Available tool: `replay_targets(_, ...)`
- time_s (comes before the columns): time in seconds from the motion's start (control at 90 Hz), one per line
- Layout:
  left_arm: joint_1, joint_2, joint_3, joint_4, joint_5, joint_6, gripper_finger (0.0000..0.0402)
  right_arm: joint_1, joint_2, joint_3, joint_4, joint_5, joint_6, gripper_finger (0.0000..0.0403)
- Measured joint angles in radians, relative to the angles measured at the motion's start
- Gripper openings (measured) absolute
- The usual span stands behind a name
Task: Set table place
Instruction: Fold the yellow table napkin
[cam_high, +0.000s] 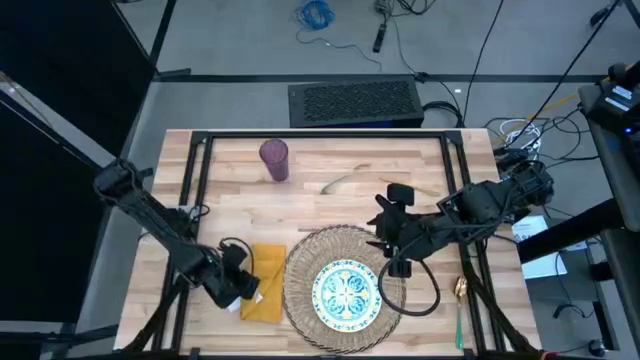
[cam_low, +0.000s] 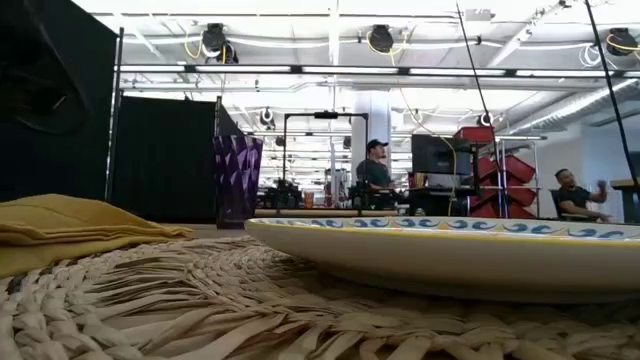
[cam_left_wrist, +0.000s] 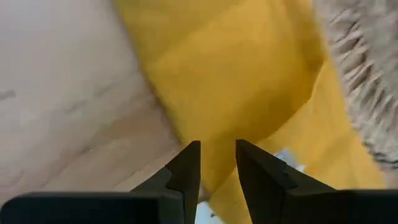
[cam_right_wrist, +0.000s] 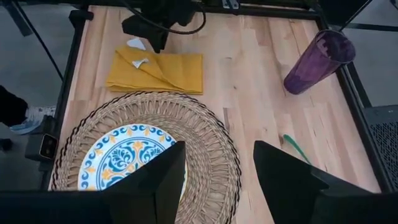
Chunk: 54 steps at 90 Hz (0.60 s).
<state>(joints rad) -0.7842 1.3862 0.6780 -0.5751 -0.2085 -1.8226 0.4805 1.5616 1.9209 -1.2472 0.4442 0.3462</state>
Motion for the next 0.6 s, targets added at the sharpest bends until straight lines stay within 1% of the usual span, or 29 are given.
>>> replay_targets(0.067,-0.001,0.015,0.000,0.010,0.003,0.000,0.0066,0.000,0.000,0.000,-0.001,0.000,-0.001,0.0178)
replay_targets(0.244,0.000,0.040,0.000,0.104,0.003,0.033,0.0037,0.000,0.000,0.000,-0.001,0.000,-0.002,0.0178)
replay_targets(0.444,-0.001,0.054,0.000,0.213,0.002,0.088,0.0031,0.000,0.000,0.000,0.000,0.000,0.000,0.0178)
replay_targets(0.6,-0.001,0.054,0.000,0.350,-0.047,0.139,0.0030,0.000,0.000,0.000,0.000,0.000,0.001,0.0178)
